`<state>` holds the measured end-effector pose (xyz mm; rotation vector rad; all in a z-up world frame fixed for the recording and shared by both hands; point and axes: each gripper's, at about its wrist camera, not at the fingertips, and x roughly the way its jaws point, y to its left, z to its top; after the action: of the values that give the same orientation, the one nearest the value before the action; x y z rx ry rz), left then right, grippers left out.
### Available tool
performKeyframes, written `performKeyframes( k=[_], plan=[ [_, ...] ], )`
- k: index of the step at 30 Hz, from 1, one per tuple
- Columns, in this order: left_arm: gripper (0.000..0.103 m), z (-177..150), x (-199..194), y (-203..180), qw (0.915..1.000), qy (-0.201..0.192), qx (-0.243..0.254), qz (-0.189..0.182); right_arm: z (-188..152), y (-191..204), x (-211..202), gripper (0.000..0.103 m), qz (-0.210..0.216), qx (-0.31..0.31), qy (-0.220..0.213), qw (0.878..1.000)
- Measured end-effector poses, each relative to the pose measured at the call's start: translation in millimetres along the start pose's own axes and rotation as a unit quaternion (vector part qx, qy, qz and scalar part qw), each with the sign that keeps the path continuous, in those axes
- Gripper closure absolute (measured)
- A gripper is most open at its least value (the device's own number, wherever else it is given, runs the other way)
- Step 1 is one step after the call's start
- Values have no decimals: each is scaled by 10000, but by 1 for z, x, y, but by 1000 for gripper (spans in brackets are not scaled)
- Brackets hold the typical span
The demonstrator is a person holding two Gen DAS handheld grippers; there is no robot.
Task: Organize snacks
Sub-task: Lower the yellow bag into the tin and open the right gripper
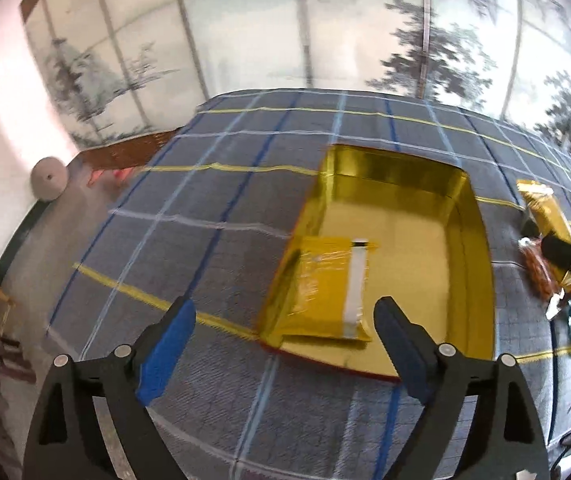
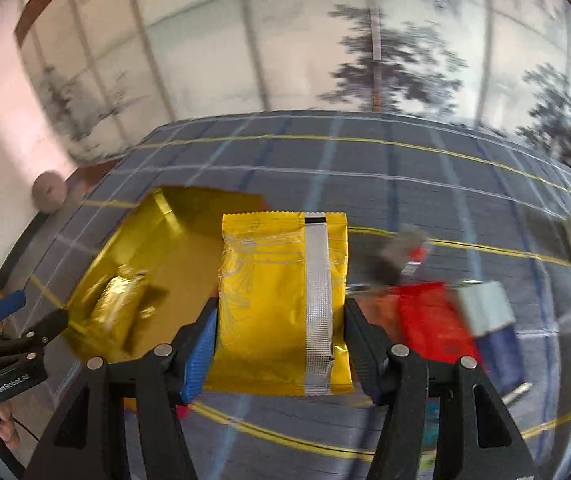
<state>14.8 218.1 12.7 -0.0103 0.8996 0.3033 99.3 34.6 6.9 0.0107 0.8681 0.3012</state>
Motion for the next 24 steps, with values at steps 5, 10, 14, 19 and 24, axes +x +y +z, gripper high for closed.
performKeyframes(
  k=[5,10,14,19,24],
  plan=[
    [12,-8,-1,21,9994,85,-286,182,-1,42,14,42,202,-324,127,9992],
    [11,-13,1,37,9982,172,-423,378,-2,65,29,42,253,-381,295,9985],
    [10,-15,3,49,9969,260,-619,408,1,76,42,42,272,-410,400,9980],
    [9,-18,5,59,9956,351,-735,454,2,91,57,42,142,-572,443,9973],
    [9,-21,7,66,9944,429,-835,490,-1,104,68,42,-77,-841,399,9956]
  ],
)
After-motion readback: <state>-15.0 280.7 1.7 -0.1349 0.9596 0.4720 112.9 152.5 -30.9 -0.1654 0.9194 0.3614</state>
